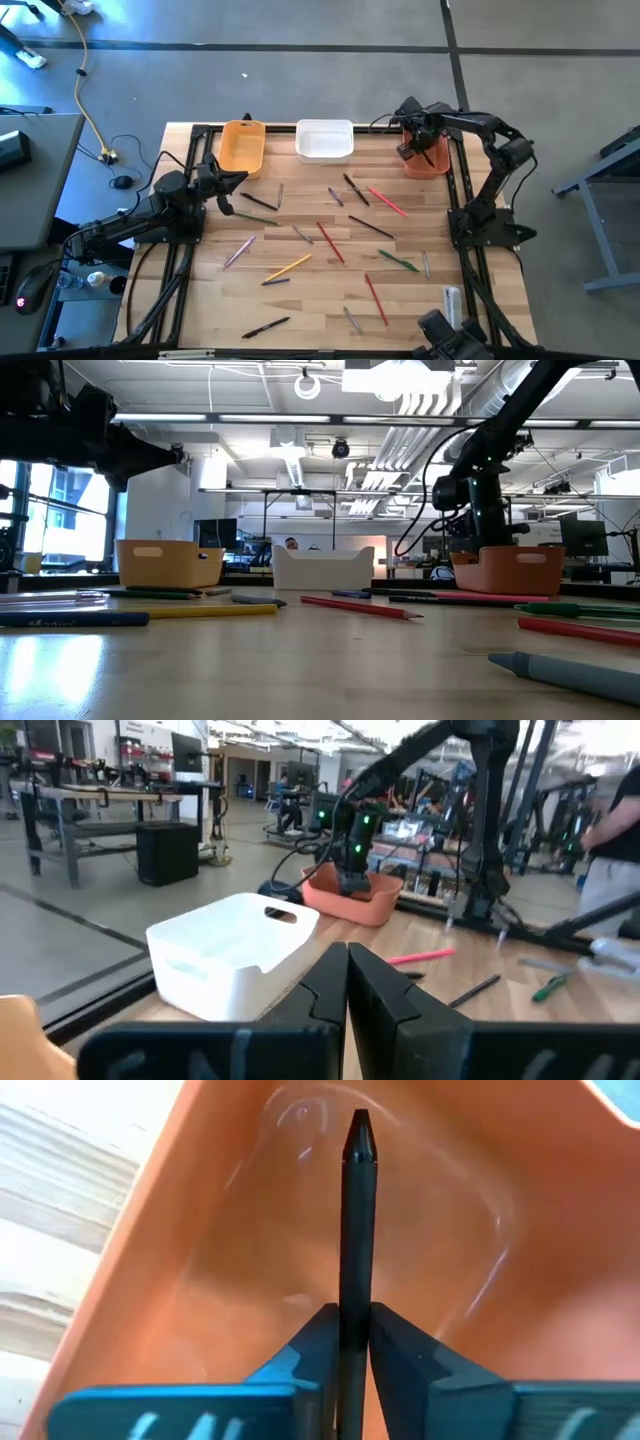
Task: Sort crayons/erasers/pens/pencils in bins
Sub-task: Put the black pen into the orange bin, then put the gray crayon into the yellow bin
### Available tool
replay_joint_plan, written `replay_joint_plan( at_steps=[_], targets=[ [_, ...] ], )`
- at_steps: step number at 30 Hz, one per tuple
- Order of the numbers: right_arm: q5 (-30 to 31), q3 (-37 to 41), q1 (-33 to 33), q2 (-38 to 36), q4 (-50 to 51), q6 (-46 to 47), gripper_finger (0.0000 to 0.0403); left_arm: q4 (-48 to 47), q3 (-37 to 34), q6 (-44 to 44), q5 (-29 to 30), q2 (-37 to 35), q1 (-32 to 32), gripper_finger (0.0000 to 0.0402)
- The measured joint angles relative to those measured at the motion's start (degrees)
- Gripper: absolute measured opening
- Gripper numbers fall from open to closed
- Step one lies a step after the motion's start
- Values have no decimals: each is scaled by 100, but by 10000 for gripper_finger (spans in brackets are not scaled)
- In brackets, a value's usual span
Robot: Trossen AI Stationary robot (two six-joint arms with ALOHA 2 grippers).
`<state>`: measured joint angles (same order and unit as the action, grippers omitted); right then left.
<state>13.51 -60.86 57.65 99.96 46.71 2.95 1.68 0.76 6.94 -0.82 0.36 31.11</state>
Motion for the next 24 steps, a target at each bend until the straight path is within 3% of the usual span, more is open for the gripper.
replay_joint_plan(
  at_steps=[6, 10, 13, 19, 24],
  targets=[
    [302, 2, -93, -150, 96, 43, 110, -57, 24, -103, -180, 0, 0, 1],
    [164, -9, -193, -432, 199, -47, 118, -57, 24, -53, -368, 0, 0, 0],
    [176, -9, -388, -813, 286, -244, 95, -57, 25, -50, -402, 13, -1, 0],
    [91, -9, -809, -1902, -44, -574, 11, -58, 30, -69, -475, 326, -4, 0],
    [-329, -1, -1282, -2717, -699, -642, 15, -19, 30, -157, -478, 830, -4, 0]
  ],
)
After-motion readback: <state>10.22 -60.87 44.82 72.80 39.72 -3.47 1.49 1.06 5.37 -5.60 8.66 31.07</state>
